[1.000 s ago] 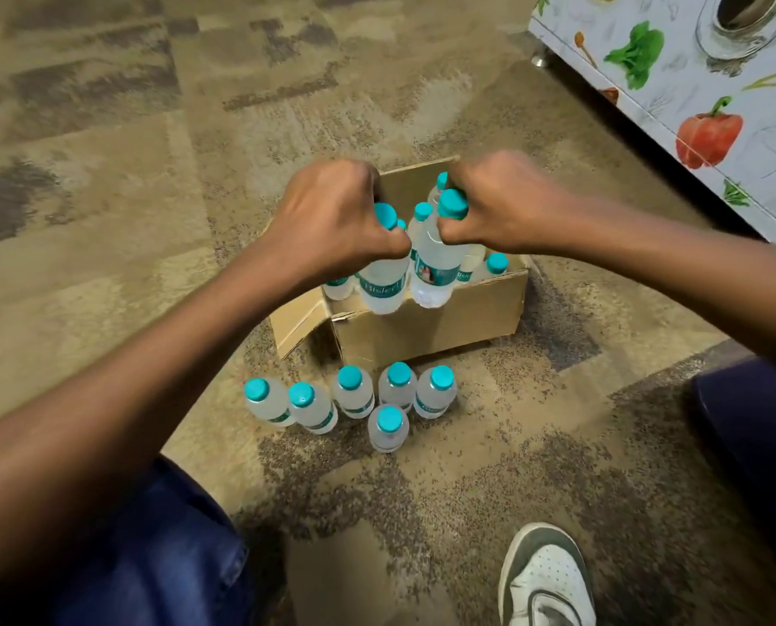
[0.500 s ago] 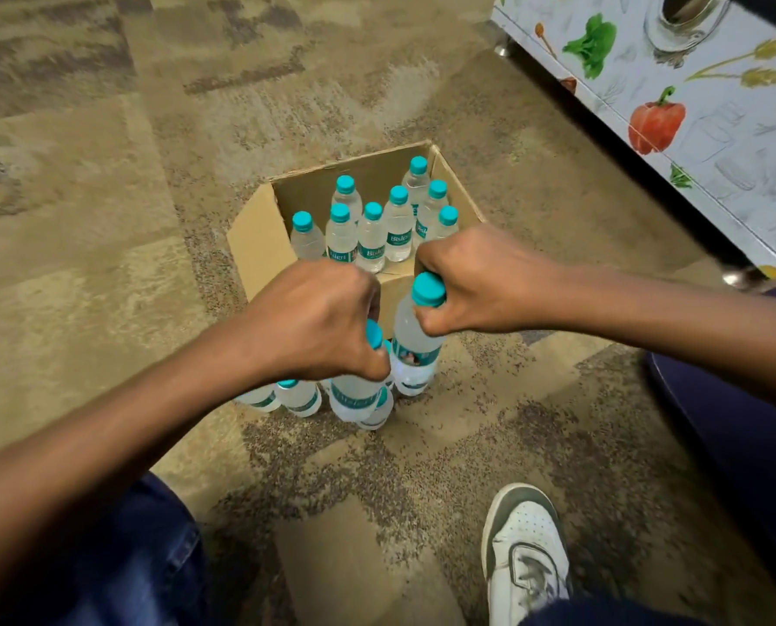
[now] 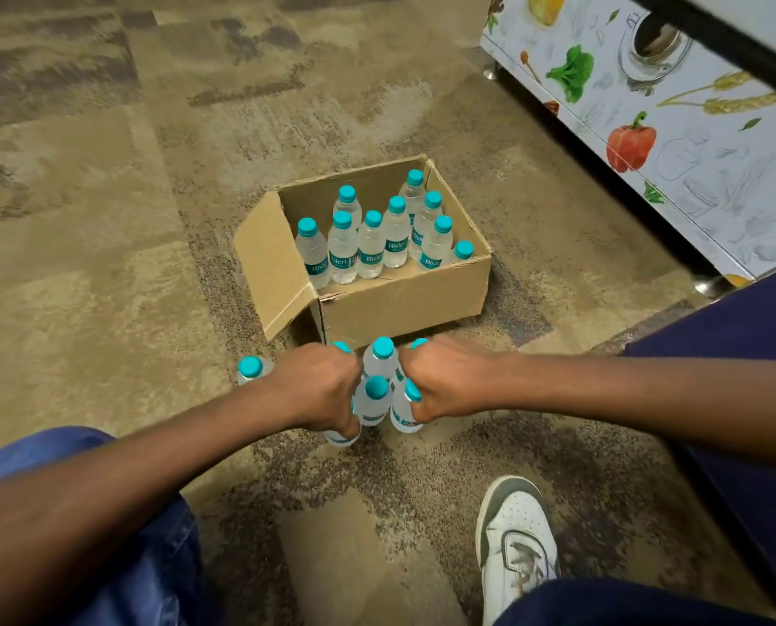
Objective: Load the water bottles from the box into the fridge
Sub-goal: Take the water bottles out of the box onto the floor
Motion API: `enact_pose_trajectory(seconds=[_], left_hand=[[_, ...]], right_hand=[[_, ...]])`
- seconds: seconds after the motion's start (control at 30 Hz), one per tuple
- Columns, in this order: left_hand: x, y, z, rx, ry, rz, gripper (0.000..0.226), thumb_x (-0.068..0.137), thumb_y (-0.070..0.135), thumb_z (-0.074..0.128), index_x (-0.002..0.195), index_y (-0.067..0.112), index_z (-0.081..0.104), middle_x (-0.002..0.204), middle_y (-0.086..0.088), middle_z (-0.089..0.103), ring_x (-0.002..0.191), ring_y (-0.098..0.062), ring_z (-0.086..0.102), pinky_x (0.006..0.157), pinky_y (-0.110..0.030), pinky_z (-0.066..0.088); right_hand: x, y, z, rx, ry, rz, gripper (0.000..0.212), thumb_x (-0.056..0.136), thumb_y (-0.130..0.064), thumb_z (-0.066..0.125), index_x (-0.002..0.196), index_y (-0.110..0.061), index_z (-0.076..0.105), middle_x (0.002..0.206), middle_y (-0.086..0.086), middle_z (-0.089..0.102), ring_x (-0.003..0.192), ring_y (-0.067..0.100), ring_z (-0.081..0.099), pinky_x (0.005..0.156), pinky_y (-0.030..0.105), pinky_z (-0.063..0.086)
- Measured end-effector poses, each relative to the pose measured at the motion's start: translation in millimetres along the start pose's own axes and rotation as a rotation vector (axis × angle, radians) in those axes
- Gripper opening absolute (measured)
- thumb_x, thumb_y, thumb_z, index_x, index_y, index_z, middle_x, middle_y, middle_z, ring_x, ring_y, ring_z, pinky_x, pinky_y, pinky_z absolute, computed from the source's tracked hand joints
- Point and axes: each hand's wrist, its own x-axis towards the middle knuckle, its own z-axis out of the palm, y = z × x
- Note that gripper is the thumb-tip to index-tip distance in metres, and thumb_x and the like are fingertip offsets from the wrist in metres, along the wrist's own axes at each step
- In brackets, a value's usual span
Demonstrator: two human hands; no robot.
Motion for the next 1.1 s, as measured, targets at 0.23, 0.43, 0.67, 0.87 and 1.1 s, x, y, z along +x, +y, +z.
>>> enact_pose_trajectory(seconds=[0.23, 0.43, 0.67, 0.87, 1.1], left_hand=[[7, -6, 20, 0.047, -0.066, 0.010, 0.037, 0.076, 0.041, 0.072, 0.082, 0.017, 0.044, 0.068, 0.003, 0.040, 0.065, -0.014, 0.041, 0.056, -0.027, 0.036], [16, -6, 30, 0.068, -0.119, 0.020, 0.032, 0.082, 0.037, 0.068, 0.097, 0.013, 0.054, 0.082, -0.003, 0.049, 0.071, -0.017, 0.045, 0.058, -0.028, 0.035], [25, -5, 29, 0.129, -0.105, 0.019, 0.024, 0.085, 0.034, 0.063, 0.092, 0.015, 0.051, 0.080, -0.003, 0.049, 0.071, -0.018, 0.047, 0.058, -0.028, 0.040], [36, -11, 23, 0.108, -0.145, 0.002, 0.029, 0.086, 0.043, 0.063, 0.090, 0.016, 0.052, 0.080, -0.001, 0.051, 0.073, -0.017, 0.050, 0.061, -0.027, 0.044], [66, -50, -20, -0.095, 0.110, -0.174, 0.036, 0.087, 0.049, 0.055, 0.083, 0.014, 0.058, 0.075, -0.002, 0.055, 0.074, -0.021, 0.055, 0.061, -0.030, 0.047]], right_hand=[[12, -2, 17, -0.020, -0.086, -0.030, 0.030, 0.079, -0.028, 0.068, 0.093, -0.006, 0.052, 0.063, 0.000, 0.041, 0.052, 0.013, 0.040, 0.042, 0.025, 0.030], [17, 2, 24, -0.042, -0.124, -0.055, 0.031, 0.082, -0.027, 0.067, 0.097, -0.005, 0.052, 0.064, 0.000, 0.039, 0.053, 0.010, 0.038, 0.043, 0.025, 0.031], [22, 12, 31, -0.045, -0.141, -0.050, 0.032, 0.086, -0.026, 0.063, 0.104, -0.004, 0.050, 0.073, 0.005, 0.048, 0.058, 0.017, 0.046, 0.044, 0.026, 0.034], [38, 18, 8, -0.067, -0.181, -0.140, 0.033, 0.091, -0.037, 0.058, 0.102, -0.007, 0.051, 0.073, 0.002, 0.048, 0.062, 0.017, 0.049, 0.048, 0.027, 0.036], [82, 40, -41, -0.065, 0.071, -0.060, 0.028, 0.091, -0.039, 0.053, 0.098, -0.012, 0.061, 0.086, 0.006, 0.062, 0.073, 0.020, 0.055, 0.058, 0.029, 0.043]])
